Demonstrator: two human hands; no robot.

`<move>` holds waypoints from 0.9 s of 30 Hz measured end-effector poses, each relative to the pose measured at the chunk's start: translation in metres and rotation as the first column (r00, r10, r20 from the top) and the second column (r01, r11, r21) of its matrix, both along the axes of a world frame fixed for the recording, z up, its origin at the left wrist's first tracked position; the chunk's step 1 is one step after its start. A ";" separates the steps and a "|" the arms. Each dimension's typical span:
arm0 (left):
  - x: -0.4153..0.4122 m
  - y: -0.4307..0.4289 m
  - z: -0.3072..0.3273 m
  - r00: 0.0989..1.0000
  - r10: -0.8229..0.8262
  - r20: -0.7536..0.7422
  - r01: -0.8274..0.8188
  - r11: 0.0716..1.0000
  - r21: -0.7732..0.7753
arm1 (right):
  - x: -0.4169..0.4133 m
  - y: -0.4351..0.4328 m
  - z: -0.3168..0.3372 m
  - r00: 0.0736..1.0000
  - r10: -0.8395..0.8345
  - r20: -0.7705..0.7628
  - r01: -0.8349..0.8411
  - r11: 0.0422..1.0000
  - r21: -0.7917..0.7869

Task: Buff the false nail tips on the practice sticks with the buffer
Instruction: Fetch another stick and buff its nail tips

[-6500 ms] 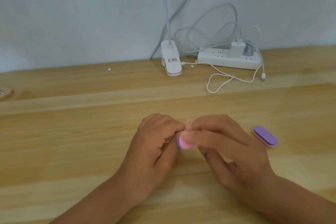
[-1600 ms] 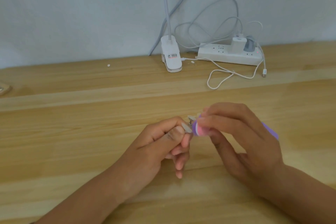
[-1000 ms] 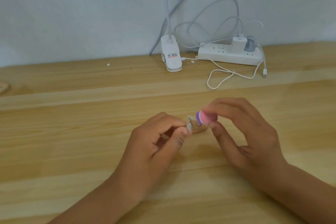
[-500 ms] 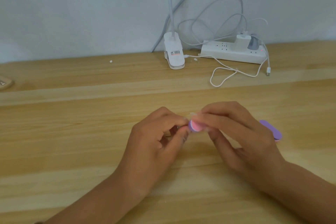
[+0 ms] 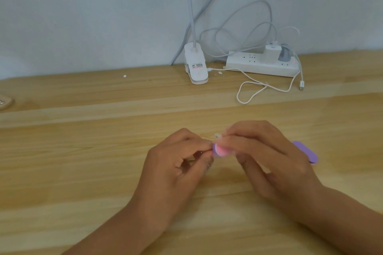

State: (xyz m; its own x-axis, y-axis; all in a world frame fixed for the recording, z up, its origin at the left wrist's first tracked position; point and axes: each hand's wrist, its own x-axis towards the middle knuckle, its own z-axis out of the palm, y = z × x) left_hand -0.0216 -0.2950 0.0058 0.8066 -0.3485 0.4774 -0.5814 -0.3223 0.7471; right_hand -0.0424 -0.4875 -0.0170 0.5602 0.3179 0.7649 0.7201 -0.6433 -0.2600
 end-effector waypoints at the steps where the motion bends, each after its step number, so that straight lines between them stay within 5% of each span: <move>1: 0.000 0.000 0.000 1.000 -0.005 0.001 0.005 1.000 0.000 | -0.002 0.002 -0.001 1.000 0.010 0.005 -0.010 1.000 -0.009; 4: 0.000 0.000 -0.001 1.000 -0.013 0.006 0.013 1.000 -0.009 | -0.007 0.008 -0.002 0.999 0.033 0.021 -0.032 0.998 -0.058; 8: 0.002 0.001 -0.001 1.000 0.027 -0.011 -0.028 0.999 -0.045 | -0.003 0.005 0.008 0.989 -0.012 -0.144 0.017 0.999 0.037; 11: 0.001 0.001 0.000 1.000 -0.015 0.006 0.015 0.999 -0.037 | -0.008 0.013 0.002 0.999 0.019 -0.031 -0.019 1.000 -0.015; 27: -0.001 0.000 0.000 0.986 0.102 0.131 -0.115 0.989 0.096 | -0.003 0.006 -0.003 0.999 -0.021 0.035 0.021 1.000 0.008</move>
